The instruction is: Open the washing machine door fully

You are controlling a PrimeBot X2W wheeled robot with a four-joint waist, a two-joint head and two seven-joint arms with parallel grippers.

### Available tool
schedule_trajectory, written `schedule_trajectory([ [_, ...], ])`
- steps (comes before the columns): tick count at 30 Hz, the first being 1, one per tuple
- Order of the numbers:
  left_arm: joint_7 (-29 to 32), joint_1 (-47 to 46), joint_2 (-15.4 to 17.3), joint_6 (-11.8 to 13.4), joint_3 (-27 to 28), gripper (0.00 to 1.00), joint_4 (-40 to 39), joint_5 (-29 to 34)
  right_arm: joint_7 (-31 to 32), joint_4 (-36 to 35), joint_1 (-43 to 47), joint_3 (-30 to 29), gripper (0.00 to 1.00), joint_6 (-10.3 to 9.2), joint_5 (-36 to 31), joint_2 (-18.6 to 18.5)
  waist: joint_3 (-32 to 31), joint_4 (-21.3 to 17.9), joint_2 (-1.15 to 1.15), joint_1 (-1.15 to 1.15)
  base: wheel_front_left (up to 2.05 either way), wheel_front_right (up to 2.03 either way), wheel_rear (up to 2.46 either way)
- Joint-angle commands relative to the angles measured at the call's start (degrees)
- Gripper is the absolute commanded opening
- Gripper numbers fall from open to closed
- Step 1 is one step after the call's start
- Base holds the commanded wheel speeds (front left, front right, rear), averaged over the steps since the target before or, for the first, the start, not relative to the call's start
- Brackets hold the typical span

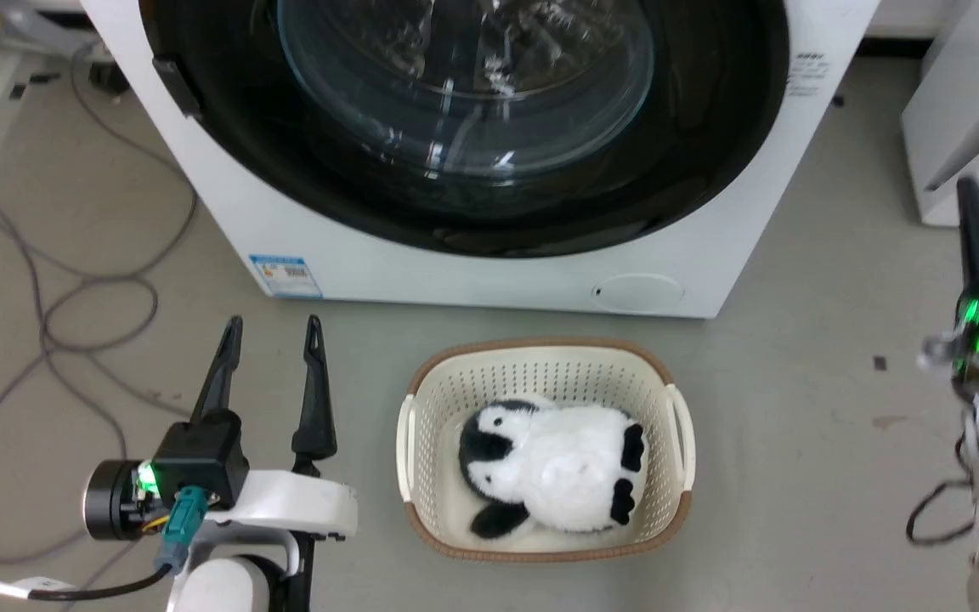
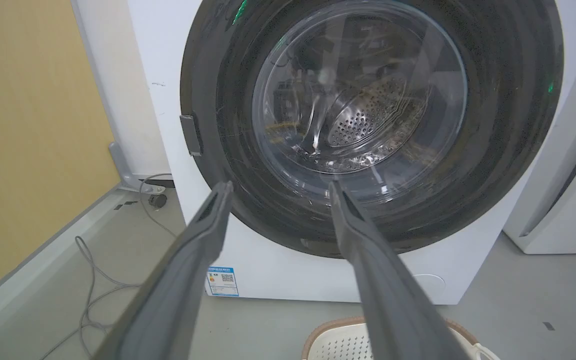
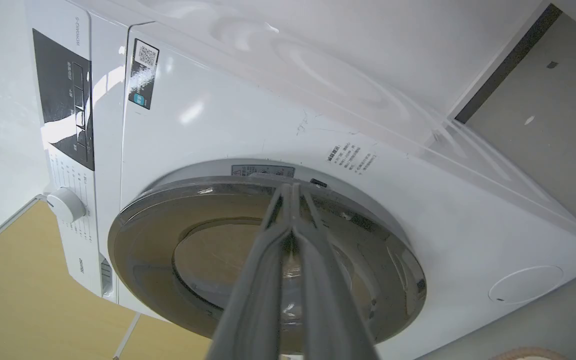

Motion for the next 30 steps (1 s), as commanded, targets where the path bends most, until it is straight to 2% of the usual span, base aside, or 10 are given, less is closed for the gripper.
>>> schedule_trajectory([
  [1,-0.5,-1.0,0.0,0.3,-0.1,1.0,-0.3,-0.2,0.3,0.8,-2.2,-0.1,0.0,0.04,1.7,-0.6,1.1,0.6,0.0,-0.01,0.0,0.0,0.0],
  [20,-2.8,-6.3,0.0,2.1,-2.9,1.0,-1.1,-1.8,3.2,15.4,-26.6,3.7,0.0,0.05,8.5,-6.5,9.9,4.9,0.0,-0.01,0.0,0.0,0.0],
  [30,-4.0,-7.9,0.0,3.1,-3.9,1.0,-1.2,-2.7,8.0,20.8,-33.7,6.7,0.0,0.05,13.2,-7.8,12.6,6.9,0.0,-0.01,0.0,0.0,0.0],
])
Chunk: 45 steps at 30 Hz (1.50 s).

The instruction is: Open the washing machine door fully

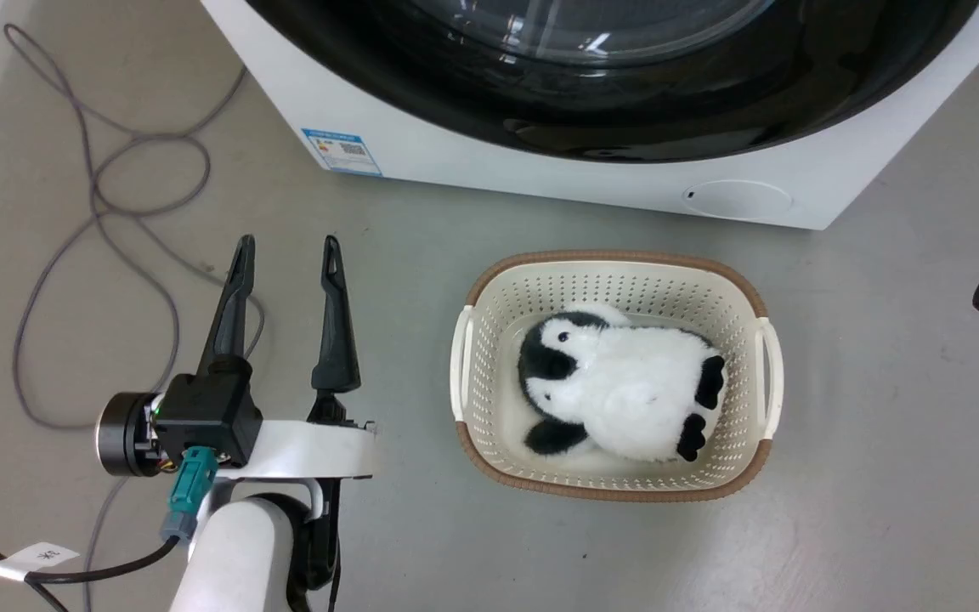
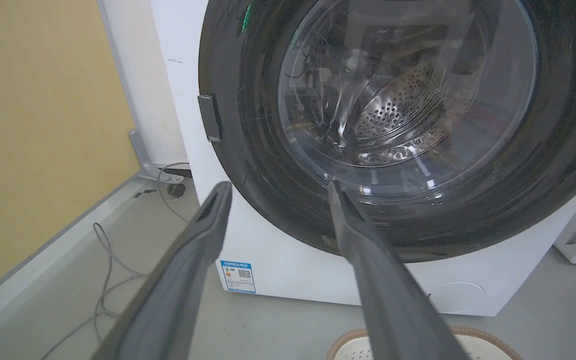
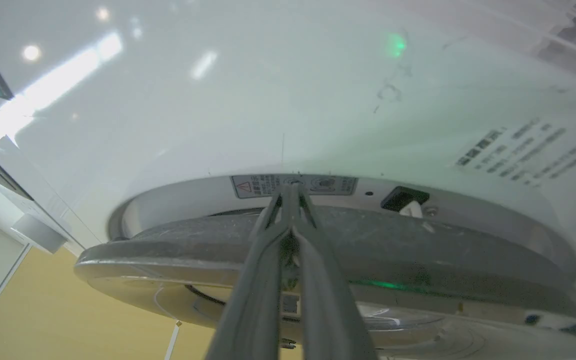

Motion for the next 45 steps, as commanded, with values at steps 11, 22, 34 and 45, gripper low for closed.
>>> schedule_trajectory([
  [11,-1.8,-2.3,0.0,1.0,-0.9,1.0,0.0,-0.7,7.3,4.5,-5.0,3.2,0.0,0.06,7.7,-1.5,1.6,0.6,0.0,-0.01,0.0,0.0,0.0],
  [22,-2.0,-0.9,0.0,0.6,-0.3,1.0,1.0,-0.4,15.0,2.4,0.5,7.2,0.0,0.06,7.6,-0.9,-1.4,-0.5,0.0,-0.01,0.0,0.0,0.0],
  [34,-2.0,2.3,0.0,-0.5,1.4,1.0,2.1,0.6,19.8,-3.8,11.6,10.0,0.0,0.06,7.9,0.7,-7.1,-2.9,0.0,-0.01,0.0,0.0,0.0],
  [45,-2.0,5.4,0.0,-1.9,2.6,1.0,3.5,1.6,22.9,-10.8,22.8,13.5,0.0,0.06,7.4,2.3,-11.8,-4.0,0.0,-0.01,0.0,0.0,0.0],
])
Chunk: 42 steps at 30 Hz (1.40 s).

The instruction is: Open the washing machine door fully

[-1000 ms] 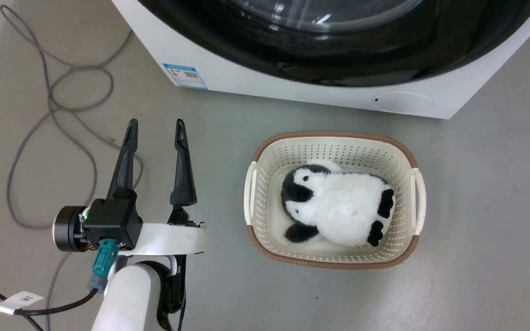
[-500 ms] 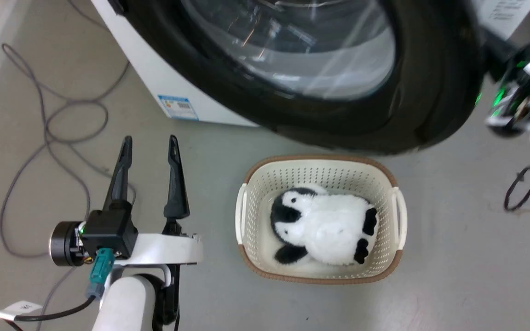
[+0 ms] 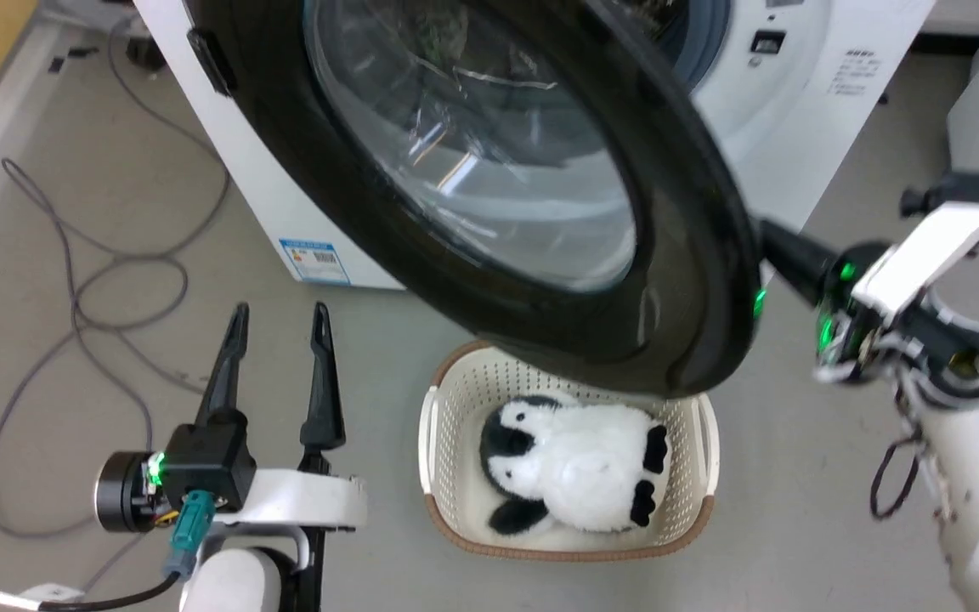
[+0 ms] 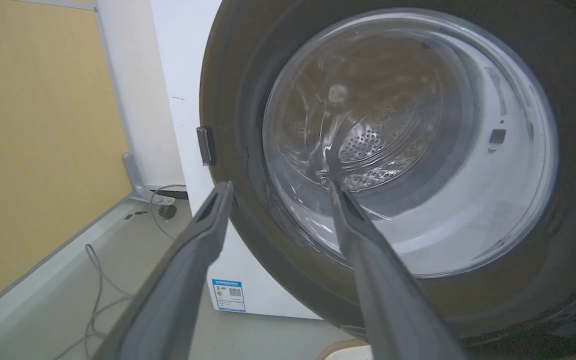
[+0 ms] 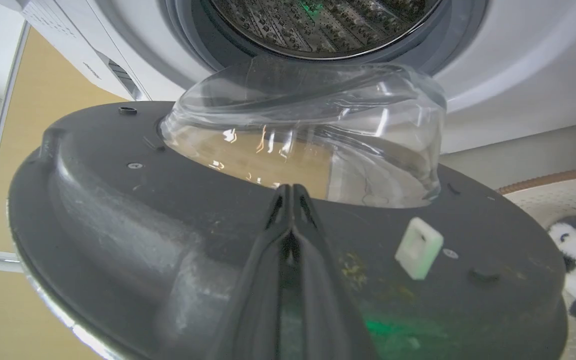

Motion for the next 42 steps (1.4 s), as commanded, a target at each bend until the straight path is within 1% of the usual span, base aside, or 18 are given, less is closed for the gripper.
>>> schedule_trajectory([
  [1,-0.3,1.0,0.0,-0.3,0.2,1.0,0.5,0.5,0.5,-1.2,2.5,0.8,0.0,0.06,-0.3,0.7,-1.2,-0.1,0.0,0.0,0.0,0.0,0.0],
  [11,-0.3,3.5,0.0,-0.7,0.4,1.0,2.4,0.9,1.9,-7.6,11.4,4.5,0.0,0.06,-0.7,2.9,-4.6,0.1,0.0,0.0,0.0,0.0,0.0],
  [12,-0.3,4.1,0.0,-0.8,0.4,1.0,2.9,0.9,2.1,-9.7,14.0,5.4,0.0,0.06,-0.4,3.9,-5.4,0.3,0.0,0.0,0.0,0.0,0.0],
  [16,-0.3,4.7,0.0,-0.9,0.6,1.0,3.6,1.0,2.3,-12.8,17.6,6.8,0.0,0.06,-0.3,5.1,-6.5,0.5,0.0,0.0,0.0,0.0,0.0],
  [25,-0.3,6.5,0.0,-1.5,1.3,1.0,5.0,1.4,2.4,-16.6,24.4,10.8,0.0,0.06,0.1,8.2,-8.8,0.3,0.0,0.0,0.0,0.0,0.0],
  [33,-0.3,7.2,0.0,-1.9,1.9,1.0,5.8,1.5,1.7,-19.5,28.1,14.5,0.0,0.06,-0.6,9.5,-9.4,-0.7,0.0,0.0,0.0,0.0,0.0],
  [35,-0.3,7.5,0.0,-1.8,1.9,1.0,5.9,1.4,0.5,-20.7,29.0,14.5,0.0,0.06,-1.1,9.5,-9.7,-1.0,0.0,0.0,0.0,0.0,0.0],
  [37,-0.3,7.7,0.0,-1.8,1.8,1.0,6.1,1.3,-2.0,-22.3,29.8,13.4,0.0,0.06,-2.0,9.2,-10.0,-1.2,0.0,0.0,0.0,0.0,0.0],
  [42,-0.3,8.3,0.0,-1.7,1.7,1.0,6.5,1.1,-12.9,-27.6,31.7,9.7,0.0,0.06,-6.7,7.6,-11.3,-1.6,0.0,0.0,0.0,0.0,0.0],
])
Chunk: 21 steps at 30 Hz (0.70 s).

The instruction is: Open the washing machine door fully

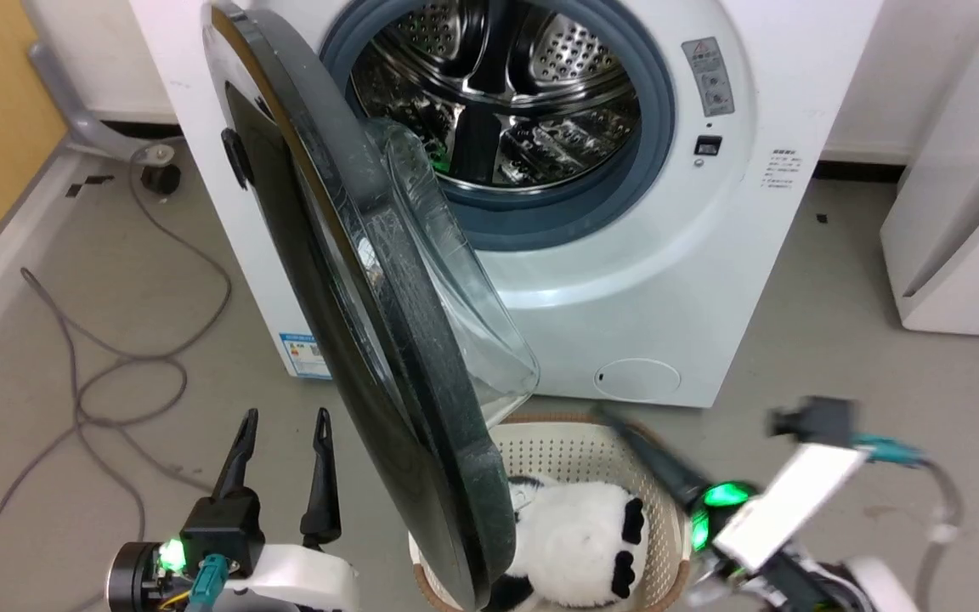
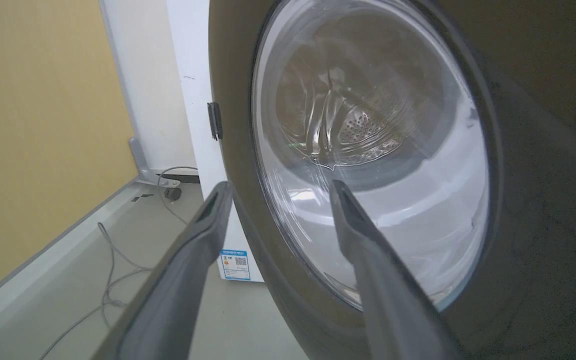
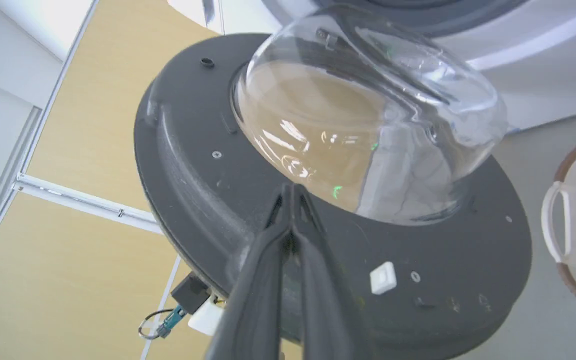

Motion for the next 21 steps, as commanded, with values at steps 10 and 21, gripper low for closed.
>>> schedule_trajectory([
  [10,-0.3,1.3,0.0,0.0,0.0,1.0,-0.3,-0.4,-31.8,-5.4,2.7,-3.5,0.0,0.06,-19.1,-7.1,-1.0,-0.7,0.0,0.01,0.0,0.0,0.0],
  [21,-0.3,1.9,0.0,0.0,0.7,1.0,-1.2,-0.1,-36.0,-9.7,6.3,-18.8,0.0,0.06,-65.0,-2.1,-1.4,-1.4,0.0,0.01,0.0,0.0,0.0],
])
